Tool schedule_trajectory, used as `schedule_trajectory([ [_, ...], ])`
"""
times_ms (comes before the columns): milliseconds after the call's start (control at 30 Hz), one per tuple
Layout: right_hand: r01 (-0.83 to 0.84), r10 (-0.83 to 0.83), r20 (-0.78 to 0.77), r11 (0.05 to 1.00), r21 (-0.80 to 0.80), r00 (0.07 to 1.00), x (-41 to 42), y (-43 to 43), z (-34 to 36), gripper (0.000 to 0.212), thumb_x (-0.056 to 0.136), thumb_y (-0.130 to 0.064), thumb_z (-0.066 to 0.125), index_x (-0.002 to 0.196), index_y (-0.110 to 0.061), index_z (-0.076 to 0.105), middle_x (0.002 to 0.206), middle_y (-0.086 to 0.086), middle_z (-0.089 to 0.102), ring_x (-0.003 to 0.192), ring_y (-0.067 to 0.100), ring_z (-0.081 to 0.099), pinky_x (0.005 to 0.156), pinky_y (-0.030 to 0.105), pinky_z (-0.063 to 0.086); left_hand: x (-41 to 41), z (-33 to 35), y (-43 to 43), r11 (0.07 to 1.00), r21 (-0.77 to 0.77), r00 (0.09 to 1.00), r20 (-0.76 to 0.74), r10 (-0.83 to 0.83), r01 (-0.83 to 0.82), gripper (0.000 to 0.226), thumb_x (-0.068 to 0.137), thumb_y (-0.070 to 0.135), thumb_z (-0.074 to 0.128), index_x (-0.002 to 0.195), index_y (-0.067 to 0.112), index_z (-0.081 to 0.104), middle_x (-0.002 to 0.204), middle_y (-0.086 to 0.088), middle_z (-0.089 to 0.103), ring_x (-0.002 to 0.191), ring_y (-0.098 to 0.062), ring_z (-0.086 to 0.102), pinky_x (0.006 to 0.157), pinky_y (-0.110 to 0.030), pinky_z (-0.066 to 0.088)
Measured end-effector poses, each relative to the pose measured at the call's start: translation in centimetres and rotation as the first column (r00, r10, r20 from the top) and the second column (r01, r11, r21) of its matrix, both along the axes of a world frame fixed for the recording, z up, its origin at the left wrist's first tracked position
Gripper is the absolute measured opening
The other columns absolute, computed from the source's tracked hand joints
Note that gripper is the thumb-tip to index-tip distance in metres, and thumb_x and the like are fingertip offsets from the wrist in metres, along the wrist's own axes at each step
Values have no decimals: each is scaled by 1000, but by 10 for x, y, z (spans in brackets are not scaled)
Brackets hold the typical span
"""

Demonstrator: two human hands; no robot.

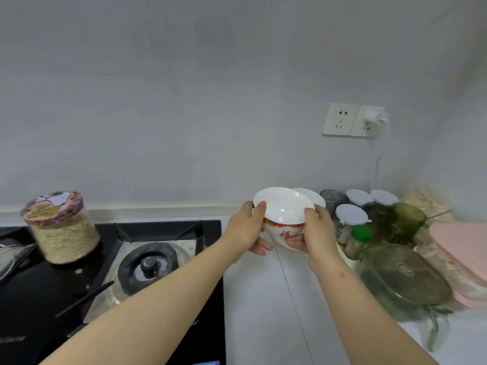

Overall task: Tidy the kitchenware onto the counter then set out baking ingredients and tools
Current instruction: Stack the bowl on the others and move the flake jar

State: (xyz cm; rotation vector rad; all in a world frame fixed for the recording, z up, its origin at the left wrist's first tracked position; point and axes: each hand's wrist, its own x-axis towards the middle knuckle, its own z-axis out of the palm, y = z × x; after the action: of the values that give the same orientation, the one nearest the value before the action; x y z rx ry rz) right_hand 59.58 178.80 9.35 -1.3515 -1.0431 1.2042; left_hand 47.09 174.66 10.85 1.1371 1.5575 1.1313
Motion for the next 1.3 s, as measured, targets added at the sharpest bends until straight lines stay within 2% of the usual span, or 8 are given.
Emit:
schedule_trajectory([
  [167,54,-54,-9,998,14,999,28,38,8,29,92,-24,40,119,-14,42,107,16,59,54,27,64,45,28,53,27,14,46,998,31,995,87,47,-50,29,101,38,27,116,21,44,106,-7,58,60,-17,62,55,-26,54],
  [300,93,-96,107,995,34,990,41,74,15,22,88,-30,39,108,-22,46,114,12,58,93,37,63,76,47,56,40,16,86,997,75,999,8,37,-37,27,100,31,32,117,16,46,95,-4,57,60,-16,59,55,-24,51],
  [400,78,-84,146,996,48,986,47,99,20,23,93,-23,37,111,-15,49,106,11,56,86,31,62,55,32,54,45,12,119,996,77,995,-85,49,-42,35,98,33,36,129,15,37,85,-3,58,77,-26,64,74,-36,53],
  [533,92,-101,213,994,54,972,51,128,12,23,95,-22,33,109,-14,50,101,12,58,83,32,63,50,26,47,46,0,149,999,36,974,-226,-7,16,42,97,40,36,131,14,33,121,-9,55,108,-26,56,94,-36,45],
  [700,132,-140,300,990,47,944,50,149,-18,27,86,-30,30,102,-19,49,95,18,64,86,39,63,80,52,54,54,-16,172,998,-3,957,-284,-61,63,41,97,34,38,130,11,34,127,-10,51,116,-28,49,99,-37,41],
  [933,165,-154,306,986,-10,939,51,148,-21,18,94,-16,36,98,-8,51,93,11,54,86,26,51,73,34,46,61,-33,185,999,-13,971,-237,-33,30,30,92,26,44,105,0,49,87,-4,48,85,-24,48,71,-29,40],
  [1100,142,-127,317,990,-23,940,47,155,-31,24,89,-18,35,96,-9,56,91,20,63,87,38,63,81,50,54,62,-36,178,998,2,992,-113,-60,61,20,92,11,42,72,12,44,81,-9,48,77,-22,47,62,-26,37],
  [1300,134,-102,279,986,-99,955,48,155,-34,26,90,-9,34,101,-1,55,57,13,57,47,20,53,60,34,52,61,-36,171,1000,-14,991,-130,-29,27,14,92,13,45,79,15,43,91,-8,52,86,-24,52,74,-28,42],
])
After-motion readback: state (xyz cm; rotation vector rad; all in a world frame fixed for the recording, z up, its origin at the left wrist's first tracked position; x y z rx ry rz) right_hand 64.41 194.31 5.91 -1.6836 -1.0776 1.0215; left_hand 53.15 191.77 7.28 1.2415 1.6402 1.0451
